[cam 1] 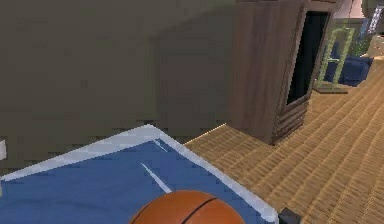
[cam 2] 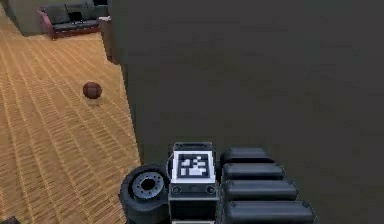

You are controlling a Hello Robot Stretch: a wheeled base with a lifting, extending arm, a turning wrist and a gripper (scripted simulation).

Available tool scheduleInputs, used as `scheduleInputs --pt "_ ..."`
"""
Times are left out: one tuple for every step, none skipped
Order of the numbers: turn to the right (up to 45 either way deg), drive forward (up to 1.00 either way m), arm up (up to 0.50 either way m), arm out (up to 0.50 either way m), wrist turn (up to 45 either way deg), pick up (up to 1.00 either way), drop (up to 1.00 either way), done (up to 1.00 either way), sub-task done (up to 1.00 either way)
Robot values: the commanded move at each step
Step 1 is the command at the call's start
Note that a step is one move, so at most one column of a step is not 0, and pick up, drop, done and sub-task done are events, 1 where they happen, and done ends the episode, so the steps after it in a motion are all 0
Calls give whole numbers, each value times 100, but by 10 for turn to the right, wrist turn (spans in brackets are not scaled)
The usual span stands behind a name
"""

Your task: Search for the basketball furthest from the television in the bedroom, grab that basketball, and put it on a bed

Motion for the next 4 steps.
scheduleInputs --pt "-450 0 0 0 0 0 0 0 0" --pt "-360 0 0 0 0 0 0 0 0" --pt "450 0 0 0 0 0 0 0 0" --pt "240 0 0 0 0 0 0 0 0"
